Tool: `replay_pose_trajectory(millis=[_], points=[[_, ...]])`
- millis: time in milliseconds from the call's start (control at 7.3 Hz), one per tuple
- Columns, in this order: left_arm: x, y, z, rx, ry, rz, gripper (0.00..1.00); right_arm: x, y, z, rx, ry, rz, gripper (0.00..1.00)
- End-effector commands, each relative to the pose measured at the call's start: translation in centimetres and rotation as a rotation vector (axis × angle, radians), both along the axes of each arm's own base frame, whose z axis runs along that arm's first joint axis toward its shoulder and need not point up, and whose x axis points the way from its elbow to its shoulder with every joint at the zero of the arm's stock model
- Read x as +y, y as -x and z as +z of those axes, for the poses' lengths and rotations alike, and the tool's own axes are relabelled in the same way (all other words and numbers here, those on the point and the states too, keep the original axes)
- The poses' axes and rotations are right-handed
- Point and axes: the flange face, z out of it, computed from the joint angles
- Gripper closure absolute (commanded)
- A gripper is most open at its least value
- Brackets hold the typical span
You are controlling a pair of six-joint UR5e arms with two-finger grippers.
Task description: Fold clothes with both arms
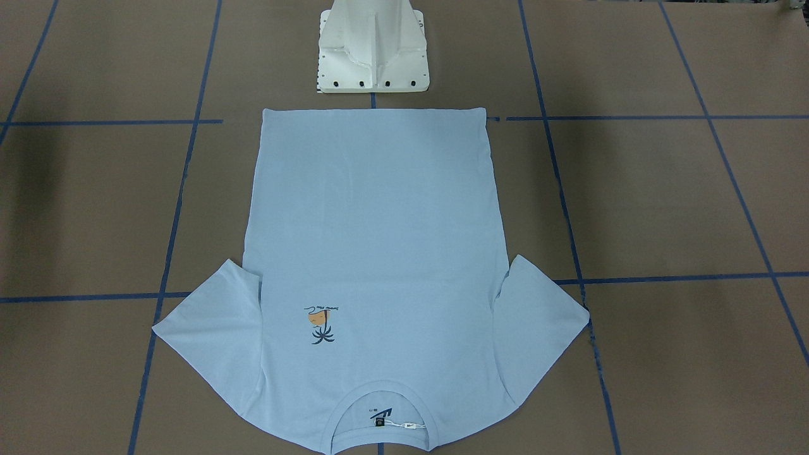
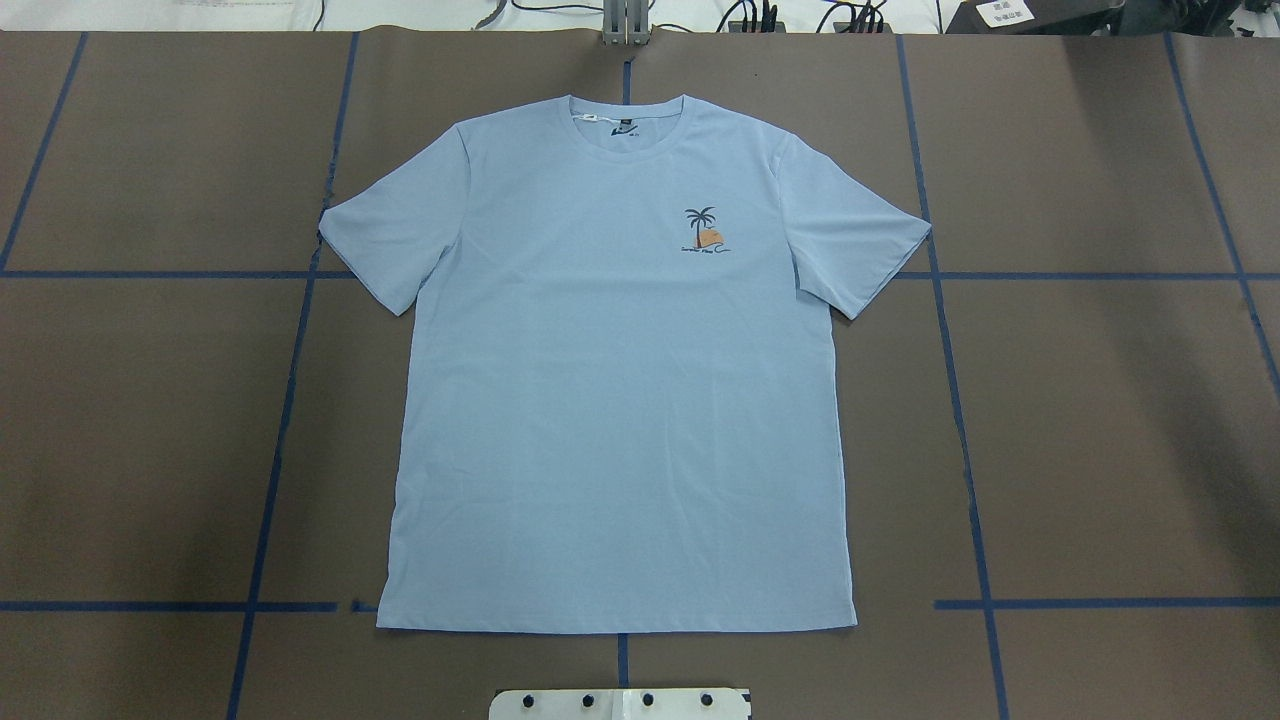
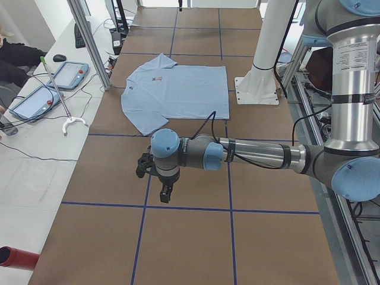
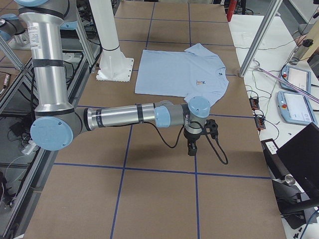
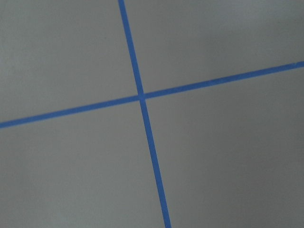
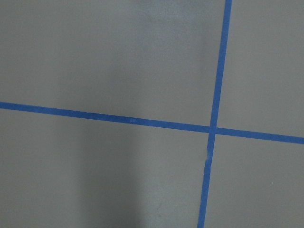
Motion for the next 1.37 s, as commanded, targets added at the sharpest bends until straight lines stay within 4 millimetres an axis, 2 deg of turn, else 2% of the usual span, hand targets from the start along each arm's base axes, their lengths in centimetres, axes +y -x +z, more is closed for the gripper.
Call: replay_pose_trajectory(millis=[0, 274, 411, 548, 685, 822, 1096, 1234], points=[[0.8, 0.1, 0.5, -0.002, 0.020, 0.002, 0.00, 0.1, 0.0, 0.2, -0.004, 0.006, 0.000, 0.00], [0.7, 0.0, 0.8, -0.004, 0.025, 0.005, 0.00, 0.5, 0.0, 0.5, -0.009, 0.011, -0.003, 0.00], [0.8, 0.1, 0.2, -0.017, 0.019, -0.002, 0.00, 0.4, 0.8, 0.5, -0.022, 0.015, -0.016, 0.00], [0.4, 0.0, 0.3, -0.016, 0.006, 0.006, 0.00, -0.3, 4.2, -1.3, -0.063, -0.044, -0.081, 0.00], [0.1, -0.2, 0.2, 0.013, -0.020, 0.005, 0.00, -0.3, 9.8, -2.7, -0.084, -0.190, -0.177, 0.00], [0.1, -0.6, 0.1, 0.077, -0.019, 0.009, 0.00, -2.0, 14.2, -4.2, -0.118, -0.157, -0.109, 0.00], [-0.1, -0.8, -0.8, 0.091, -0.020, 0.001, 0.00, -7.6, 27.3, -11.5, -0.150, -0.083, 0.063, 0.00], [-0.4, -0.9, -1.1, 0.092, -0.081, 0.000, 0.00, -8.6, 32.7, -13.2, -0.130, -0.059, 0.180, 0.00]])
